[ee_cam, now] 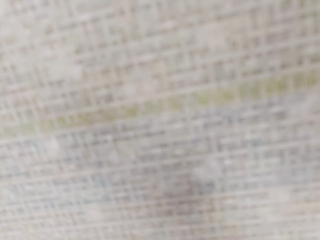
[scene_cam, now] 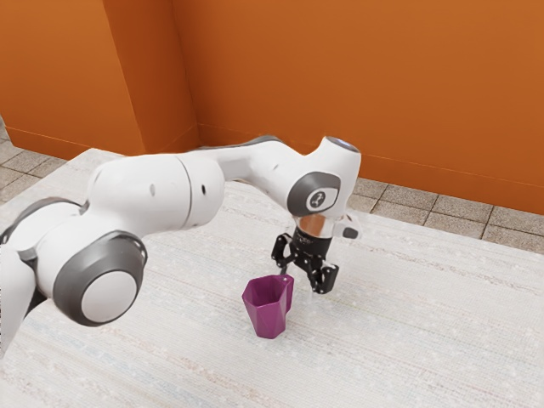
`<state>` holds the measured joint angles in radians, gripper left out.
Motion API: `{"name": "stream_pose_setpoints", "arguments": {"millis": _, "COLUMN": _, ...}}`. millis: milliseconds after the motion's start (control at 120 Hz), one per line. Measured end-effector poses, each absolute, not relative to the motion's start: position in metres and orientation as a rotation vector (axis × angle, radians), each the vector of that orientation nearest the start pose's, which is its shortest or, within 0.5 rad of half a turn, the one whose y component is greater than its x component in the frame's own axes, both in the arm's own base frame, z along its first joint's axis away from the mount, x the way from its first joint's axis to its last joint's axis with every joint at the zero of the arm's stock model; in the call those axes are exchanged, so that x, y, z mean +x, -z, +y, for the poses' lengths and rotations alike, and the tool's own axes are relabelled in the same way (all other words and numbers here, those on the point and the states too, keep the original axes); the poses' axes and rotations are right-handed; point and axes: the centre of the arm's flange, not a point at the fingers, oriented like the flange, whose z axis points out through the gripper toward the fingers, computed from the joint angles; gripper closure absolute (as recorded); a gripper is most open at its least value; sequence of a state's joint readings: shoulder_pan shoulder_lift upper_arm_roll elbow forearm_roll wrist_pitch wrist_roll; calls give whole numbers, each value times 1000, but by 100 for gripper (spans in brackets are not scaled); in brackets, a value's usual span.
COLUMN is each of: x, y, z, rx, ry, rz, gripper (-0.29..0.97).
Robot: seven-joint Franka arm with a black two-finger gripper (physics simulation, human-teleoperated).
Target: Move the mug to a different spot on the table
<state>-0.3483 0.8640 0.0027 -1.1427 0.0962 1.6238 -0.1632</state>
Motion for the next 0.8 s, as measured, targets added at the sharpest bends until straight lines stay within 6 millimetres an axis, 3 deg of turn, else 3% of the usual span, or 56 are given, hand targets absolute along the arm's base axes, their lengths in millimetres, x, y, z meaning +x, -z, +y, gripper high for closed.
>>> {"name": "stream_pose_setpoints", "arguments": {"millis": 233, "x": 674, "y": -254, "z": -231, "rx": -2860, "ry": -580, "rz": 252, "gripper": 28}}
{"name": "stream_pose_setpoints", "arguments": {"millis": 617, "x": 668, "y": -242, "z": -232, "rx": -2827, "ry": -665, "rz": 210, "gripper": 41}}
{"name": "stream_pose_setpoints", "arguments": {"millis": 800, "x": 667, "y": -240, "z": -231, "rx": -2815, "ry": -684, "rz": 197, "gripper": 53}}
